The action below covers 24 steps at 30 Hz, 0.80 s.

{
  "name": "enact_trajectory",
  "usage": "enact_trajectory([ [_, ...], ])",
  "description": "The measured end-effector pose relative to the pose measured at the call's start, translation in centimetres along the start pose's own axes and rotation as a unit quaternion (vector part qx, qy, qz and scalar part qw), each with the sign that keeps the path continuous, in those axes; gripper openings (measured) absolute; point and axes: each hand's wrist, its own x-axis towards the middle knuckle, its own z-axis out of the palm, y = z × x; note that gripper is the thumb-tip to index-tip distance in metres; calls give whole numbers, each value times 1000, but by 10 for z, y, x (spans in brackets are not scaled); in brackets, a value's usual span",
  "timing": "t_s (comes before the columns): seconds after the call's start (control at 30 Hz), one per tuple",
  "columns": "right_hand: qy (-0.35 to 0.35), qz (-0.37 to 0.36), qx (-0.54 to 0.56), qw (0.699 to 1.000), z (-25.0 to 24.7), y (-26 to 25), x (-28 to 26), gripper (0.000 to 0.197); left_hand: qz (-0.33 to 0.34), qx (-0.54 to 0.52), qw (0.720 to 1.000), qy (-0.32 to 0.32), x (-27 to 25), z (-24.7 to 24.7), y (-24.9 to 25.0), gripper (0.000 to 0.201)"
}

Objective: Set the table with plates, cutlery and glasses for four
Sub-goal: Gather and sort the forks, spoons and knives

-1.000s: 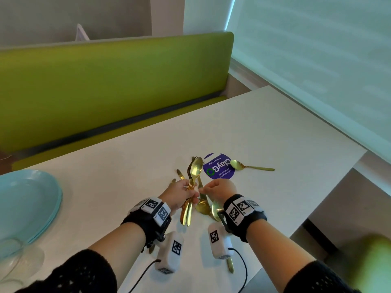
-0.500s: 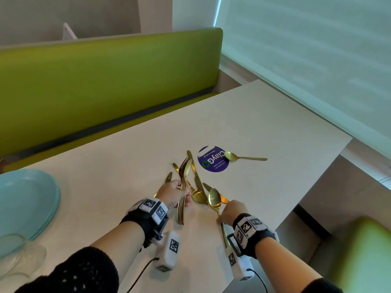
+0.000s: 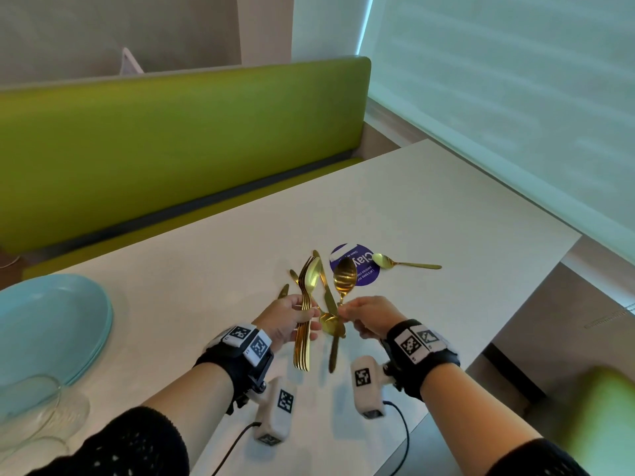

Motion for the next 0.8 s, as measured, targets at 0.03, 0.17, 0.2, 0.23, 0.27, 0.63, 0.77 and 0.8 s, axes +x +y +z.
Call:
enact_trajectory([
  [0.03, -15, -9, 28, 999, 4, -5, 0, 11, -2, -4, 1000, -11, -1, 1, 1, 13],
  [0.17, -61, -30, 65, 996, 20, -18, 3, 15, -10, -28, 998, -50, -3, 2, 6, 14],
  [0.2, -64, -32, 70, 995, 23, -20, 6, 15, -9, -40, 998, -55, -3, 1, 8, 14],
  [0.23, -65, -34, 71, 995, 25, -22, 7, 14, -6, -49, 997, -56, -3, -1, 9, 14],
  [0.27, -65, -35, 67, 995, 27, -23, 9, 13, -3, -55, 997, -56, -3, -2, 9, 14],
  [0.63, -25, -56, -17, 998, 55, -38, 28, 11, 20, -44, 999, -9, -2, -30, 9, 22],
  [0.77, 57, -84, -131, 986, 50, -44, 44, 15, 26, -50, 997, 53, 0, -42, 11, 21],
  [0.8, 85, -84, -168, 978, 47, -44, 49, 14, 28, -57, 996, 68, 1, -46, 12, 22],
])
